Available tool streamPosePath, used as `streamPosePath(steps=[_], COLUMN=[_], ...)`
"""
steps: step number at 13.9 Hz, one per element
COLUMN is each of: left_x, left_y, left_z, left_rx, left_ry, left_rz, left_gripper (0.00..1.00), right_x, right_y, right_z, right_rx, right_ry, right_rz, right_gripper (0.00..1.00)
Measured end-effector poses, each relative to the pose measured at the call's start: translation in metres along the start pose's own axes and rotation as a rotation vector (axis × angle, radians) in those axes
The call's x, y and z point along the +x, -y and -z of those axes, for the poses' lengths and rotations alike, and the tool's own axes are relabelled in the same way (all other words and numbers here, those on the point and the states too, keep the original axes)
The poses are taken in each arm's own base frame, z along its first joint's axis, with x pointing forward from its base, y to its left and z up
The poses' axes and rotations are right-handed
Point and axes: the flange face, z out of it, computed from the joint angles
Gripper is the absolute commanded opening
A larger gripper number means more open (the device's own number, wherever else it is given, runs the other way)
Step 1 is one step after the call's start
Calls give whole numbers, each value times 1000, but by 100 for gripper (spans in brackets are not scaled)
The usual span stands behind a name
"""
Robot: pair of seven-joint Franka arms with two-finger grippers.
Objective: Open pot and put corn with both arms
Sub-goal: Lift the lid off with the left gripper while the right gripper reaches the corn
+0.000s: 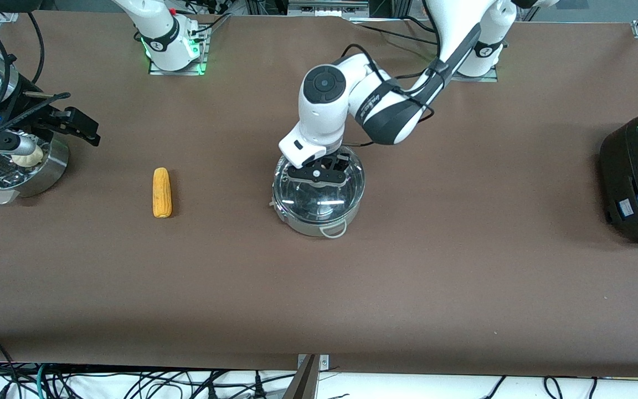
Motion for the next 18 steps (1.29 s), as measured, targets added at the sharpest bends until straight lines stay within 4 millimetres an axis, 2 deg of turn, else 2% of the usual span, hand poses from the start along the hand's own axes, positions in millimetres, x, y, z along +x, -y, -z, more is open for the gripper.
streamPosePath(steps=[2, 3, 4, 6, 9, 13, 16, 18], left_x=[-1, 2, 11, 36, 65, 83, 88, 93], left_y=[14, 28, 50, 101, 178, 260, 312, 351], left_z=[34, 49, 59, 66, 56, 31, 4, -17], left_rx=[32, 52, 72, 104, 145, 215, 212, 189], left_ry=[-4, 1, 10, 41, 127, 223, 284, 281], left_rz=[15, 35, 55, 53, 1, -172, -253, -270], left_gripper=[25, 25, 26, 26, 26, 20, 20, 21], right_x=[2, 3, 4, 6, 13, 26, 44, 46], right_y=[-3, -4, -4, -2, 4, 9, 14, 16], right_z=[-2, -3, -5, -10, -32, -66, -114, -151], right_rx=[-36, -43, -44, -46, -56, -64, -57, -50], right_ry=[-5, -4, -1, 7, 43, 97, 99, 85], right_rz=[2, 3, 3, 5, 17, 25, 35, 62], right_gripper=[100, 100, 100, 100, 100, 100, 100, 100])
